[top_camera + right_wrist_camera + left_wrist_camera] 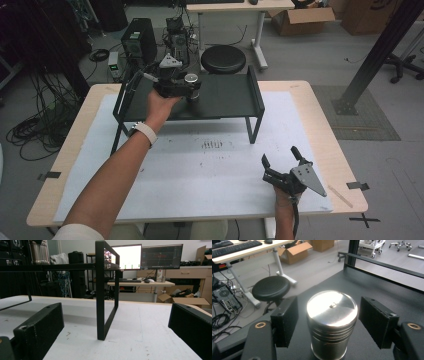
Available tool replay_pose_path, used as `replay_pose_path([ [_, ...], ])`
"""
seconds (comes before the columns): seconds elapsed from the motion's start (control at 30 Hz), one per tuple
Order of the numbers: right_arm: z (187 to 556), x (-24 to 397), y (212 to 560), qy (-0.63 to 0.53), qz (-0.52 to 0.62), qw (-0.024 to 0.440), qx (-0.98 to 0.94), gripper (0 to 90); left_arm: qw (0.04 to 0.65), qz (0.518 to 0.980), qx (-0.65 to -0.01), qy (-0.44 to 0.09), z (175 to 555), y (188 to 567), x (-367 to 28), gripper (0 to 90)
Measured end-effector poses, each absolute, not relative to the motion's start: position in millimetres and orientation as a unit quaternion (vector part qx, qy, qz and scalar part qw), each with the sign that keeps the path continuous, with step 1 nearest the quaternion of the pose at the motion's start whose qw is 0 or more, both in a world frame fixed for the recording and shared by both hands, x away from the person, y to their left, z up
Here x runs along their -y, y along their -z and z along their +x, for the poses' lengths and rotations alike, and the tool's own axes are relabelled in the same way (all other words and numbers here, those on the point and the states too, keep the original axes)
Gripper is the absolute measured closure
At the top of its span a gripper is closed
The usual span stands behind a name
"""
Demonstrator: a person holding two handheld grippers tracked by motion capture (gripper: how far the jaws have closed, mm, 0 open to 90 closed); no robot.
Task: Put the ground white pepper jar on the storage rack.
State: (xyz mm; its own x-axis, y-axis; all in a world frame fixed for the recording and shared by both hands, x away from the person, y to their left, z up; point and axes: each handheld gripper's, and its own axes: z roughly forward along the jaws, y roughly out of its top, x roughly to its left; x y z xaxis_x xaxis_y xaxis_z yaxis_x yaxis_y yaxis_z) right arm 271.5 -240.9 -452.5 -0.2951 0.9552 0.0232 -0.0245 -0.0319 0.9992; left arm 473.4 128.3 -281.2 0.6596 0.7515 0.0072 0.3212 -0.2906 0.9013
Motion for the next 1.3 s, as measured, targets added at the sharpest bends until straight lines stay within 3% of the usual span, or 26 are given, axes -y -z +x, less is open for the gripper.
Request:
replay_pose_path([
  [0.6,271.7,241.2,452.5,-0.584,0.419,0.42,-0.555,0.0,0.505,0.755,-0.347,-0.233,464.6,268.4,-135.6,11.3],
  [1.3,271.7,241.6,452.4,-0.585,0.421,0.417,-0.553,0.0,0.542,0.726,-0.35,-0.238,443.3,258.6,-155.7,1.9],
])
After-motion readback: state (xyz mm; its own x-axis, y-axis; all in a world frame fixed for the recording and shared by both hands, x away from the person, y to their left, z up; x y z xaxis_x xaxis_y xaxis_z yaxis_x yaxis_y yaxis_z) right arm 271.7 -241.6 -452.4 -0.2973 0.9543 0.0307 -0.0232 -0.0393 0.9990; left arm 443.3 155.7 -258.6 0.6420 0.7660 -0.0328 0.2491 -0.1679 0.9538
